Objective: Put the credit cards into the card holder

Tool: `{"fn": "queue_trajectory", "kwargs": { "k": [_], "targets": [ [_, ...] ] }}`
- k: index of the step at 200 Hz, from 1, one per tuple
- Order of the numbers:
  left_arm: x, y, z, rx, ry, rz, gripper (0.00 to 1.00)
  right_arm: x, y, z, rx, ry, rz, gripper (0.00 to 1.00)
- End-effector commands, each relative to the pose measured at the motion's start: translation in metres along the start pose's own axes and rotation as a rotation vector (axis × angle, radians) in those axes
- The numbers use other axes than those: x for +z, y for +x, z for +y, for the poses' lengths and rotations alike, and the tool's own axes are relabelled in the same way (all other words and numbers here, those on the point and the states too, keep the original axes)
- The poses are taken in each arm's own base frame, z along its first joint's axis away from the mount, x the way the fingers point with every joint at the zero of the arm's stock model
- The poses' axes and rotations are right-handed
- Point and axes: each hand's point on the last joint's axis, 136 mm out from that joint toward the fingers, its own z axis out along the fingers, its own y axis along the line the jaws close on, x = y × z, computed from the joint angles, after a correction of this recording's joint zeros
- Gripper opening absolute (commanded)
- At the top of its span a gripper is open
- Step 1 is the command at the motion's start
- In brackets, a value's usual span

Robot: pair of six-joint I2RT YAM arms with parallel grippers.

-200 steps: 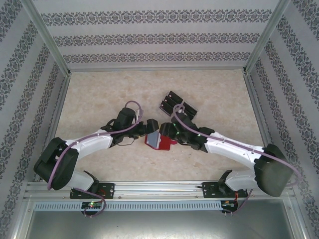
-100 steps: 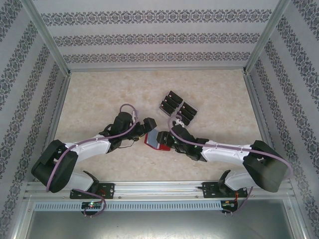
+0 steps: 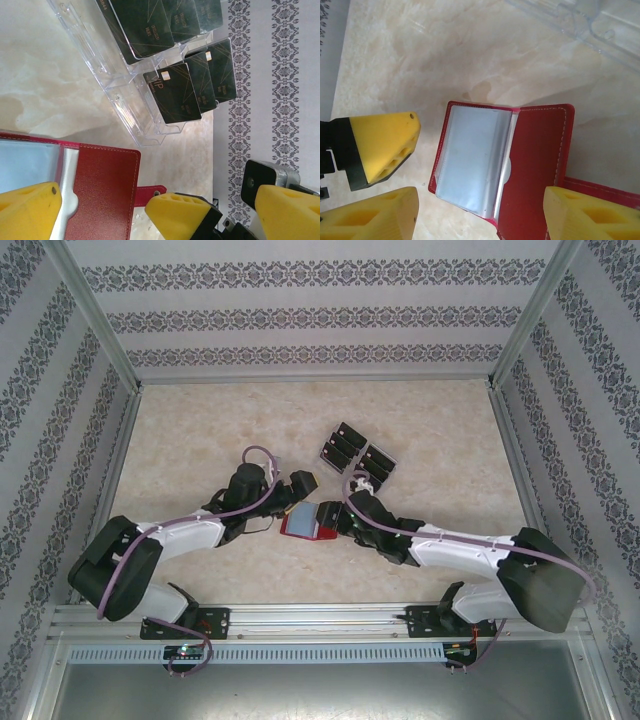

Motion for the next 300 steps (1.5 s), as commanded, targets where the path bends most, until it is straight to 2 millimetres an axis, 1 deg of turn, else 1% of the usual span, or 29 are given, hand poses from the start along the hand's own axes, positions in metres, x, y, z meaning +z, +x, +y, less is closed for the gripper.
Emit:
{"fn": "queue_trajectory", "kwargs": {
  "k": [1,39,56,69,83,95,110,122,134,153,177,206,233,240,259,300],
  "targets": [
    [-0.005,-0.003,-0.007,0.029,0.014,-0.032,1.0,0.0,-0.008,0.028,-0.025,-0.063,-0.006,0.66],
    [-0.039,-0.028,0.001,0.1,-0.15,-0.157,1.0,-0.011,-0.01,0.035,-0.033,-0.068,-0.009,0.61],
    [-0.055,-0.038,0.018,0.094,-0.281,-0.175,1.0,-0.017,-0.012,0.041,-0.036,-0.076,-0.014,0.59],
    [-0.064,-0.044,0.033,0.078,-0.365,-0.166,1.0,-0.016,-0.012,0.046,-0.039,-0.079,0.0,0.57],
    [-0.068,-0.051,0.049,0.04,-0.401,-0.161,1.0,-0.009,-0.009,0.055,-0.045,-0.084,0.028,0.55],
    [-0.07,-0.056,0.062,-0.007,-0.409,-0.157,1.0,0.002,-0.003,0.061,-0.056,-0.073,0.062,0.53],
    [-0.072,-0.06,0.072,-0.034,-0.416,-0.147,1.0,0.016,0.004,0.067,-0.062,-0.065,0.095,0.51],
    [-0.07,-0.06,0.074,-0.03,-0.419,-0.125,1.0,0.026,0.009,0.066,-0.054,-0.038,0.119,0.49],
    [-0.067,-0.058,0.073,-0.024,-0.413,-0.097,1.0,0.034,0.014,0.056,-0.034,0.004,0.133,0.48],
    [-0.058,-0.053,0.068,-0.025,-0.37,-0.046,1.0,0.04,0.02,0.035,-0.007,0.069,0.14,0.47],
    [-0.051,-0.049,0.065,-0.03,-0.333,-0.01,1.0,0.037,0.025,0.007,0.018,0.131,0.137,0.47],
    [-0.045,-0.046,0.059,-0.022,-0.306,0.021,1.0,0.03,0.027,-0.022,0.052,0.193,0.13,0.44],
    [-0.037,-0.04,0.056,-0.007,-0.299,0.06,1.0,0.035,0.031,-0.057,0.1,0.262,0.144,0.43],
    [-0.034,-0.039,0.057,-0.006,-0.302,0.07,1.0,0.037,0.031,-0.063,0.109,0.267,0.145,0.43],
    [-0.024,-0.032,0.056,0.001,-0.302,0.098,1.0,0.042,0.034,-0.072,0.124,0.277,0.159,0.42],
    [0.002,-0.023,0.045,-0.004,-0.234,0.128,1.0,0.047,0.041,-0.077,0.127,0.277,0.178,0.42]
  ]
}}
